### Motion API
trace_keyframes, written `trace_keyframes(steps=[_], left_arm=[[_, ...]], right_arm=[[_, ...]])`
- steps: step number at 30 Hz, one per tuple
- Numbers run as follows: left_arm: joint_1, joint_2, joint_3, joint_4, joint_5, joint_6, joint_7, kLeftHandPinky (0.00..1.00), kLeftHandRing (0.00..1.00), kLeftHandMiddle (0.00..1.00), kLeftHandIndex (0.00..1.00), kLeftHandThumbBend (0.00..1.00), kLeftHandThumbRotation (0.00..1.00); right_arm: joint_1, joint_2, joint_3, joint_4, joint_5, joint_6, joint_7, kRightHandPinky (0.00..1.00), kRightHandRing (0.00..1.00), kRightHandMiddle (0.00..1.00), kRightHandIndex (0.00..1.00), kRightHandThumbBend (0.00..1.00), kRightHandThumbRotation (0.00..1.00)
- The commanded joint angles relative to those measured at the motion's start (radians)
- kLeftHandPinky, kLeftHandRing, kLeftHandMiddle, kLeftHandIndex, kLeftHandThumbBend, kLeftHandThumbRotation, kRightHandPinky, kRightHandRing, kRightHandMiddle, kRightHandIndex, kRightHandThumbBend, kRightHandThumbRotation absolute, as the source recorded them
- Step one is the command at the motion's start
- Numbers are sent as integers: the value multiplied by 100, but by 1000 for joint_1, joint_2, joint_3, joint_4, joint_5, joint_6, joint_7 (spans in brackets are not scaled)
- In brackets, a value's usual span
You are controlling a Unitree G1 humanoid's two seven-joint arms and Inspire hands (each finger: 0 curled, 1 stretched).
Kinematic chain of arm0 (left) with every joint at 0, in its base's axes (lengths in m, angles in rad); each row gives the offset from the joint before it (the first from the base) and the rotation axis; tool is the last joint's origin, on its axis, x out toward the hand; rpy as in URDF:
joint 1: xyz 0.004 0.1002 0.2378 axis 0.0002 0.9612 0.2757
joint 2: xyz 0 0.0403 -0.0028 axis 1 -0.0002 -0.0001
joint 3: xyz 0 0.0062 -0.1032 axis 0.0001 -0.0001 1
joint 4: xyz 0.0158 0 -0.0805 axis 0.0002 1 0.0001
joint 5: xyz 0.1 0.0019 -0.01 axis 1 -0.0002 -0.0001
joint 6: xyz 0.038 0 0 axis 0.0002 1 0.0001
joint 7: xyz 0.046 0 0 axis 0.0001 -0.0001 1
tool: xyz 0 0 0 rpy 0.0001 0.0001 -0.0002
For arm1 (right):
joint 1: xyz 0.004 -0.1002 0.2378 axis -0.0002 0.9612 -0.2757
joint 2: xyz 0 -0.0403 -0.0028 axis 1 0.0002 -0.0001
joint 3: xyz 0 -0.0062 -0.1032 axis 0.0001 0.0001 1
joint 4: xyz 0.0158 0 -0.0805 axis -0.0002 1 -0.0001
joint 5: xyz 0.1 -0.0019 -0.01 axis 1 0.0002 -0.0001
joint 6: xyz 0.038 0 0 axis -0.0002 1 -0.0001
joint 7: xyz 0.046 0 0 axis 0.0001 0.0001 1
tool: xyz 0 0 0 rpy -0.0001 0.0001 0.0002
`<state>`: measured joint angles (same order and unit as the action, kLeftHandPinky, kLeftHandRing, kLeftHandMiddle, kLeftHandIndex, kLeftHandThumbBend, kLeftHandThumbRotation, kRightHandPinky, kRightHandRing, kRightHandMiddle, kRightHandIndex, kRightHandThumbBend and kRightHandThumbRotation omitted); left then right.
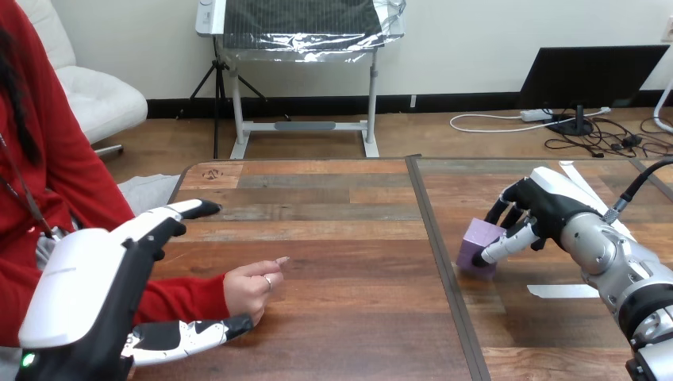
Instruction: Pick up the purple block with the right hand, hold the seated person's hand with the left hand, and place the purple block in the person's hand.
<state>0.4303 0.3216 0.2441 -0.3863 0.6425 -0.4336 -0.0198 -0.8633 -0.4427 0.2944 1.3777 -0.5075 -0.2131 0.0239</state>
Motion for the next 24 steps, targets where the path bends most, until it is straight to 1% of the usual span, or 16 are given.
trace_keyframes(steps=[1,7,11,16,18,22,24], left_arm=[[-82,43,-12,11,25,14,9,62,73,77,76,100,30],[-105,61,-29,31,36,40,-7,62,72,76,75,100,29],[-123,67,-44,44,39,60,-17,63,72,76,74,100,29],[-140,73,-62,59,43,81,-20,63,72,76,74,100,28],[-149,76,-71,68,43,91,-22,63,73,76,74,100,27],[-163,84,-84,81,48,105,-27,64,73,77,74,100,26],[-175,92,-93,92,62,111,-26,65,73,77,75,100,27]], right_arm=[[-32,-35,-24,-56,21,-29,-32,36,41,47,52,73,0],[-23,-45,-36,-63,31,-64,-37,37,42,48,52,73,0],[-13,-53,-54,-73,46,-107,-41,36,41,47,52,74,0],[-1,-60,-62,-85,60,-148,-52,35,40,46,50,76,0],[6,-65,-66,-91,68,-174,-60,35,39,45,50,76,0],[13,-69,-72,-96,73,-185,-67,35,39,45,50,77,0],[19,-72,-79,-104,82,-197,-67,35,39,45,50,77,0]])
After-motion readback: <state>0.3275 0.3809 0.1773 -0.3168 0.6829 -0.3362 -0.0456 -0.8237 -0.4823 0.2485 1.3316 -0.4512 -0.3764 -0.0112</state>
